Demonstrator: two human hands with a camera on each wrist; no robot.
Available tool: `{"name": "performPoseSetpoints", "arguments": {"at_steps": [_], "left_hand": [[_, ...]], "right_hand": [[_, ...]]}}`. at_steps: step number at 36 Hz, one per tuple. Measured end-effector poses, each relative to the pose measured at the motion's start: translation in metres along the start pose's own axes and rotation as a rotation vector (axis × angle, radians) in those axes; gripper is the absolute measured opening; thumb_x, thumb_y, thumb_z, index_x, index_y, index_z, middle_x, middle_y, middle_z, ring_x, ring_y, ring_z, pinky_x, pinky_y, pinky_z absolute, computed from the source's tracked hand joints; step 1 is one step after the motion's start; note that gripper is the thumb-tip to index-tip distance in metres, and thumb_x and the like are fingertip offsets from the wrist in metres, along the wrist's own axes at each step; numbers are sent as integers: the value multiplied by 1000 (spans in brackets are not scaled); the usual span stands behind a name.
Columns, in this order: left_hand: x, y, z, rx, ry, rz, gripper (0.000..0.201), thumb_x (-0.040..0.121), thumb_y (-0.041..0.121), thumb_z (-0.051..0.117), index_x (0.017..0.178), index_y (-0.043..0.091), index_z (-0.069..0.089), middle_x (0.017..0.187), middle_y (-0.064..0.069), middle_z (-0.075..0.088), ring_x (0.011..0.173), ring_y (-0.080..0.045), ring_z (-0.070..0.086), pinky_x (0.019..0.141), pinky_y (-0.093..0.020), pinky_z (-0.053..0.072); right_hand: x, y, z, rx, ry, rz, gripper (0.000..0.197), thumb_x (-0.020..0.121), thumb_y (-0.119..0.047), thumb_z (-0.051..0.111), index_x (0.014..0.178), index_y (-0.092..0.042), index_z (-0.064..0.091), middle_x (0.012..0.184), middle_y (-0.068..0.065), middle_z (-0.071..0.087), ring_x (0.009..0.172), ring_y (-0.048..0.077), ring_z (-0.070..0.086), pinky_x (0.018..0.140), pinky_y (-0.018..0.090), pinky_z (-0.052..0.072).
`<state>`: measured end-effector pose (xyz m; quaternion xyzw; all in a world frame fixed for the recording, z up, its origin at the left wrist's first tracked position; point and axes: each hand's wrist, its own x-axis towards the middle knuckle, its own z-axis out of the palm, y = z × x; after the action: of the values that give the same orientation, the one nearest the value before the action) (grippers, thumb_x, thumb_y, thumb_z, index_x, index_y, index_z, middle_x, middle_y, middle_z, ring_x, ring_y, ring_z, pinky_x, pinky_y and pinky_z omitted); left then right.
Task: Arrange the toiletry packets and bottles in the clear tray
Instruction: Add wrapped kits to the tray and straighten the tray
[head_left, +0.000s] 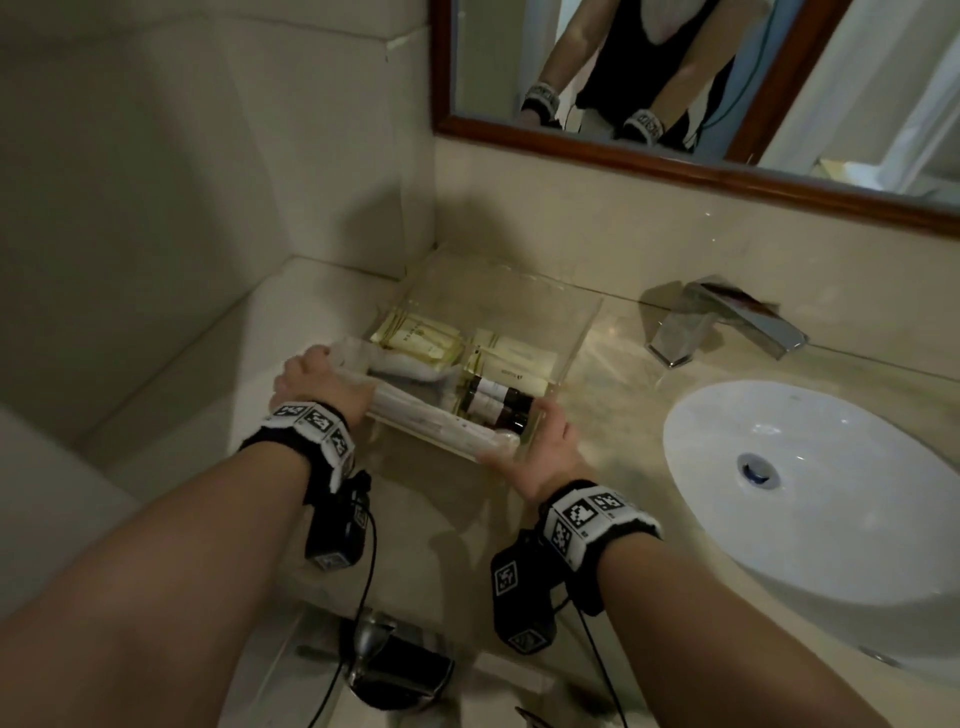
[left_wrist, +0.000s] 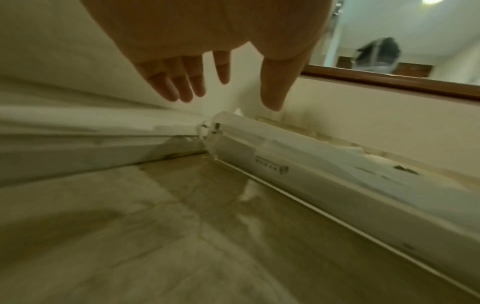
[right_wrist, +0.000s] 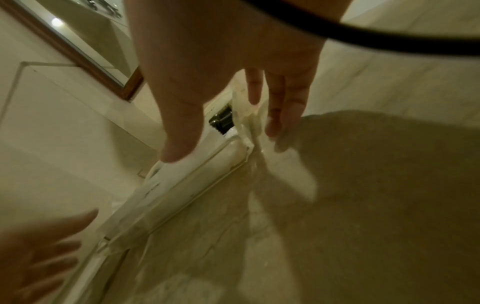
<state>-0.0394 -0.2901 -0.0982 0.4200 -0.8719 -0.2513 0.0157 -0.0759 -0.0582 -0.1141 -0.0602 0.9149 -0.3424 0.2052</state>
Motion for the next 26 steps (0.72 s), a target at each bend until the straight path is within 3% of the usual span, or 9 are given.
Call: {"name": "performPoseSetpoints", "arguments": {"at_steps": [3,8,15,20,26], "left_hand": [[1,-8,0,-153,-85,-84,78,85,35,63,145,6,22,146,-21,33,132,-37,39,107,-39,34],[0,-7,1,-224,-124,-79,71,90,30,58,145,2,23,147,-20,35,133,-35,39,106,-35,34],[11,-8,1,-246,-143,-131,64,88,38,57,138,2,38,142,-20,41,129,-36,42,103,-36,37],[16,-1,3,-278,-155,-125,72,86,42,58,143,6,32,144,-19,37,130,-38,40,106,-41,37],[18,4,7,-348,-159,-136,79,84,38,63,147,11,23,149,-17,31,133,-37,37,107,-41,35]], "right_hand": [[-2,1,3,128,-42,43,107,70,-33,81,148,-27,8,146,7,40,129,25,45,104,29,38],[0,0,9,84,-34,33,101,77,-23,76,148,-27,4,134,8,54,118,26,56,96,30,44],[2,4,12,130,0,-7,97,79,-17,74,148,-30,7,140,6,47,122,24,53,103,35,43],[7,6,8,151,53,-34,95,79,-21,74,148,-32,10,146,7,42,129,26,47,107,35,39],[10,8,5,152,84,-34,93,79,-20,74,147,-34,12,138,9,51,120,26,54,103,35,42]]}}
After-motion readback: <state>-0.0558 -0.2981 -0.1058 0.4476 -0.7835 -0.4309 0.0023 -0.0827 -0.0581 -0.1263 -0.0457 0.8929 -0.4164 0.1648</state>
